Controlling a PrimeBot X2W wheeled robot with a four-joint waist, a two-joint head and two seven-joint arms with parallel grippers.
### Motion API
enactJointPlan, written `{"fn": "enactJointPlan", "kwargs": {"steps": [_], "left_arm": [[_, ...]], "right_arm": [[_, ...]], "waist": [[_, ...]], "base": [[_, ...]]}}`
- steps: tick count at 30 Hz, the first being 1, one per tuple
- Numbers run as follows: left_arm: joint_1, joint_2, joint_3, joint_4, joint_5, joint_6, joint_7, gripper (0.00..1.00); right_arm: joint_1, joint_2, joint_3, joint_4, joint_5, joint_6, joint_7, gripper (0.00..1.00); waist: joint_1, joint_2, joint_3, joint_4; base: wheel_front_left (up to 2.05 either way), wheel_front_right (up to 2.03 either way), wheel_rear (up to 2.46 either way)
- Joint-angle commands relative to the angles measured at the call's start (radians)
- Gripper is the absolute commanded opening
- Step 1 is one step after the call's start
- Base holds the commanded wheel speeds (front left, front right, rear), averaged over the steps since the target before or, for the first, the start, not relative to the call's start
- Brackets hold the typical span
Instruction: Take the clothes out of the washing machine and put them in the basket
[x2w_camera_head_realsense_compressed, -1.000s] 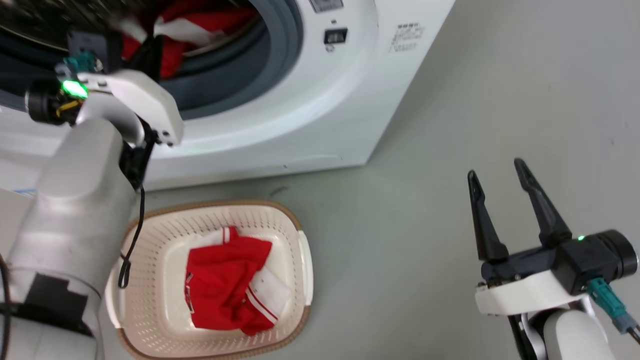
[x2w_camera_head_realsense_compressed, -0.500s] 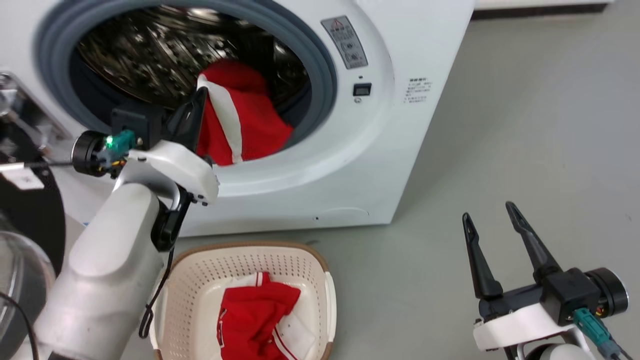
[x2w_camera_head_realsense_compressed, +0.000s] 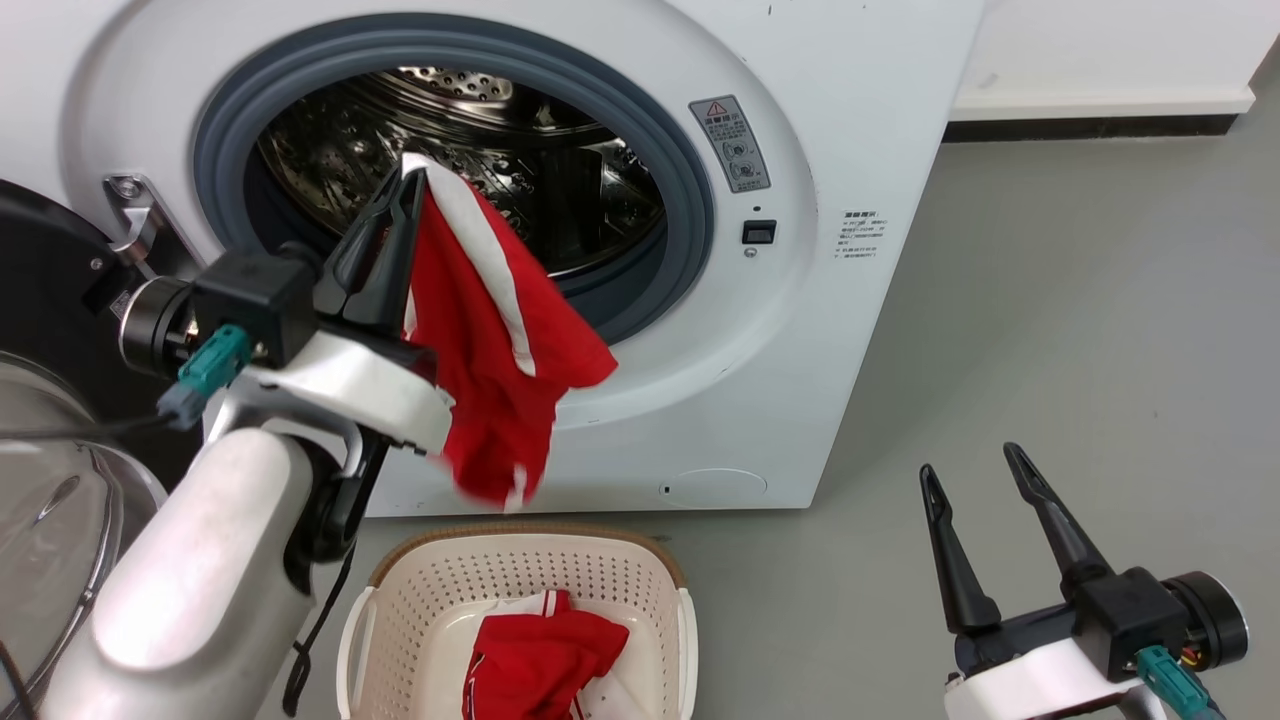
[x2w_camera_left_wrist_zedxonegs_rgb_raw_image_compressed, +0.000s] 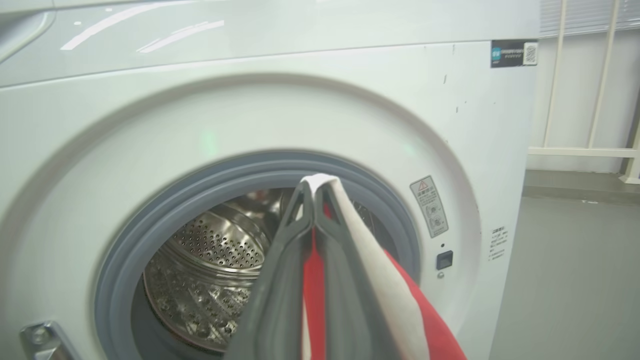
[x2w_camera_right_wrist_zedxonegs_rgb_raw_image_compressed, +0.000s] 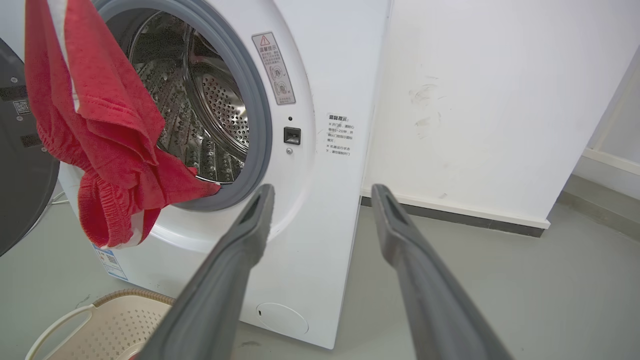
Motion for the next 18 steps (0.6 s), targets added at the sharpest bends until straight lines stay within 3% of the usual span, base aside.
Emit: {"fn": "enactJointPlan", "kwargs": {"steps": [1, 9, 18], "left_arm": [[0.024, 0.013, 0.002, -0.042, 0.009, 0.015, 0.008, 0.0], [0.128, 0.066, 0.008, -0.248, 0.019, 0.082, 0.054, 0.0], [0.234, 0.095, -0.008, -0.355, 0.012, 0.117, 0.081, 0.0]], "right_arm": [[0.016, 0.001, 0.003, 0.002, -0.001, -0.001, -0.002, 1.0], [0.022, 0.001, 0.007, 0.0, 0.0, -0.001, -0.002, 1.0], [0.022, 0.001, 0.001, -0.004, -0.009, -0.001, -0.002, 1.0]], "waist": [[0.0002, -0.0001, -0.006, 0.002], [0.0002, -0.0001, -0.018, 0.002], [0.0002, -0.0001, -0.007, 0.011]], "base": [[0.0, 0.0, 0.0], [0.0, 0.0, 0.0], [0.0, 0.0, 0.0]]}}
